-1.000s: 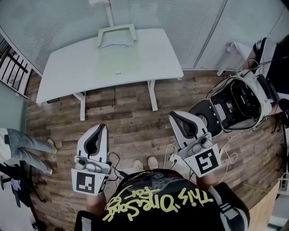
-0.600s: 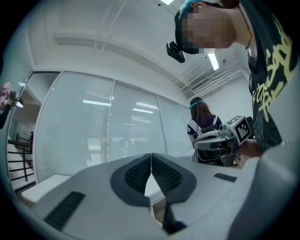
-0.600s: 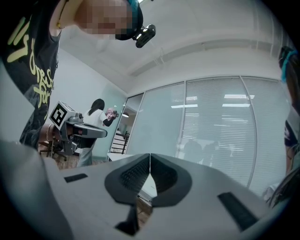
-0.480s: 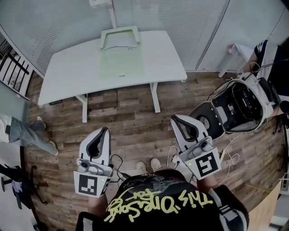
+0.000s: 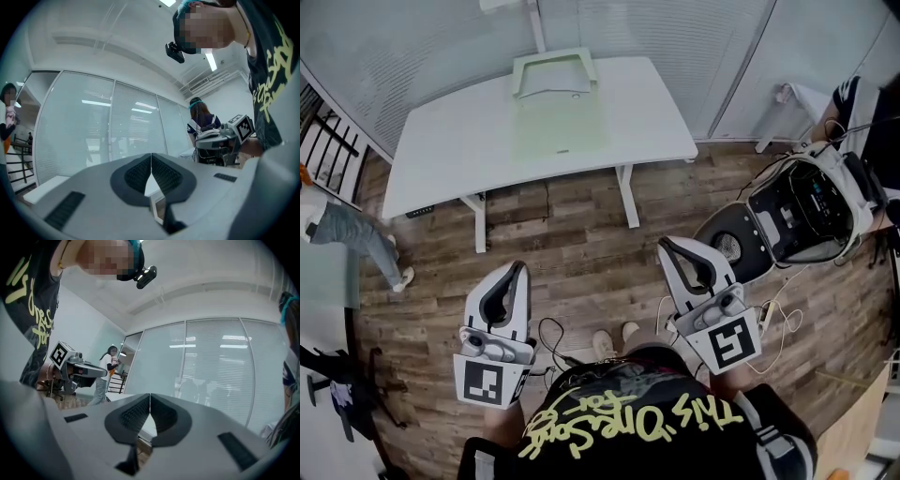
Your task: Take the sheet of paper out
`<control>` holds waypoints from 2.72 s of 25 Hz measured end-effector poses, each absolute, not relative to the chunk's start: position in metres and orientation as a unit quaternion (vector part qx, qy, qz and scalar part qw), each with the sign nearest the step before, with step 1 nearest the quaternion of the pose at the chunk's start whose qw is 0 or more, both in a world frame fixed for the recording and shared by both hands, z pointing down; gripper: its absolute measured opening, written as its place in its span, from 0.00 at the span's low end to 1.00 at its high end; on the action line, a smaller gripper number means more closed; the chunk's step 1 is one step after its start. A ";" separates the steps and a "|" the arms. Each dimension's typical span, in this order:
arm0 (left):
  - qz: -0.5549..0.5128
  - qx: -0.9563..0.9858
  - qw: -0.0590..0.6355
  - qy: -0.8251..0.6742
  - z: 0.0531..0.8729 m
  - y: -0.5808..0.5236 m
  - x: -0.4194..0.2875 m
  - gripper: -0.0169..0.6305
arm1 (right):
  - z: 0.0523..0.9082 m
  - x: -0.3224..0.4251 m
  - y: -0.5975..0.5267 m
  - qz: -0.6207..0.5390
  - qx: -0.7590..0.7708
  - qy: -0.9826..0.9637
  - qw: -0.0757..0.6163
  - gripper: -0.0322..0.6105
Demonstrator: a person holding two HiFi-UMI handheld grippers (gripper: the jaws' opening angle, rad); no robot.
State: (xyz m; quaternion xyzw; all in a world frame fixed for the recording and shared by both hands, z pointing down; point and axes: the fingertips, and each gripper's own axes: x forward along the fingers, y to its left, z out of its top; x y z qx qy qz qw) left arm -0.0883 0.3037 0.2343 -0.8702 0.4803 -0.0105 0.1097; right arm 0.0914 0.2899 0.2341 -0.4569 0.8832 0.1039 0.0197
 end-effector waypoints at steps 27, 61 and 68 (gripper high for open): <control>-0.014 -0.858 0.118 0.499 0.239 0.233 -0.102 0.04 | 0.233 0.077 0.209 0.117 -0.439 0.890 0.029 0.06; -0.011 -0.842 0.116 0.527 0.226 0.046 -0.071 0.04 | 0.229 0.102 0.009 0.121 -0.418 0.900 0.026 0.06; -0.009 -0.852 0.117 0.511 0.222 0.038 -0.075 0.04 | 0.228 0.095 0.004 0.112 -0.422 0.899 0.026 0.06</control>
